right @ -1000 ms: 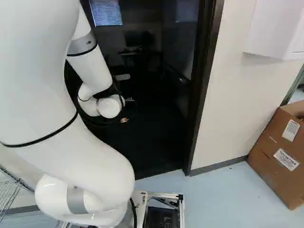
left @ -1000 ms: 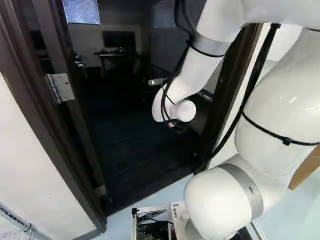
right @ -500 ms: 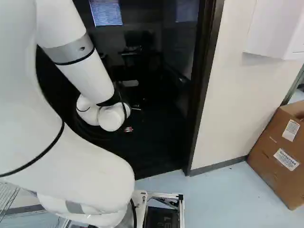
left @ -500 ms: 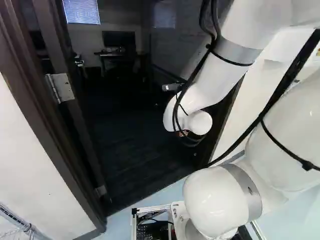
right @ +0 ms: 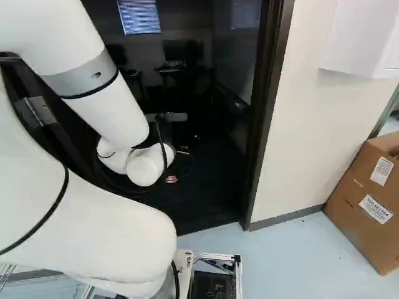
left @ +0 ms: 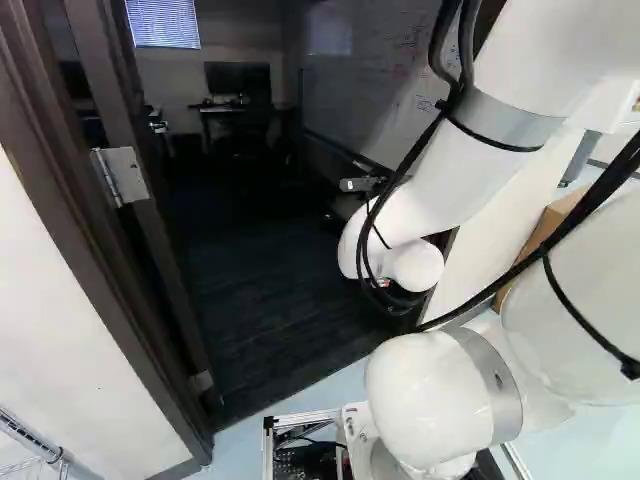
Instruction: Open the door and move inside
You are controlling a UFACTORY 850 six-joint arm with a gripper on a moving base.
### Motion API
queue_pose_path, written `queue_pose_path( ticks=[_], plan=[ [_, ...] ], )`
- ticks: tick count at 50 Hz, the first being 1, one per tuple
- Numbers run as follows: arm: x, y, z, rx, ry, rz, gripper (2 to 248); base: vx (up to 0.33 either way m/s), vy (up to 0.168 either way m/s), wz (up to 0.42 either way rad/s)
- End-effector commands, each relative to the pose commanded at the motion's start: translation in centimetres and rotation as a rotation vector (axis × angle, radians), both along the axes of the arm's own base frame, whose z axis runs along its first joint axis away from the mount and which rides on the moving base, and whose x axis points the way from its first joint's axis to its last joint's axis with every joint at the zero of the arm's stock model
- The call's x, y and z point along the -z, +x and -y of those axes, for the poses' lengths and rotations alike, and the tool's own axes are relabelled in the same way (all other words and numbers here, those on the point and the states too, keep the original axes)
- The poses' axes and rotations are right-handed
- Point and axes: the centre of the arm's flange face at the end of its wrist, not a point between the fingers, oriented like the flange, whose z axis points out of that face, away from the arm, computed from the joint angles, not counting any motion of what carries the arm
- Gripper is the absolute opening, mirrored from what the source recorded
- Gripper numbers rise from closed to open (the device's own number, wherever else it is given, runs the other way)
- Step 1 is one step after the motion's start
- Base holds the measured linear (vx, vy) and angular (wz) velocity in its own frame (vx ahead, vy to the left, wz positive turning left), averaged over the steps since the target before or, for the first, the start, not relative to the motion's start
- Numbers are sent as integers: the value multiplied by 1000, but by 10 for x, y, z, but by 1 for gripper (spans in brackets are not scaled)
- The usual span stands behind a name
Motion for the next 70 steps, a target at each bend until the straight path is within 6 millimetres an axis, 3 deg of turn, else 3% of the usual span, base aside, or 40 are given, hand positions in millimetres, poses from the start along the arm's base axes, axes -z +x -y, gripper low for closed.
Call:
queue_pose_path(
  ticks=[34, 70],
  plan=[
    [2, -8, 4, 17, 2, 1, 247, 1, 8, 6],
    [2, -8, 4, 17, 2, 1, 247, 99, 14, -2]
  ],
)
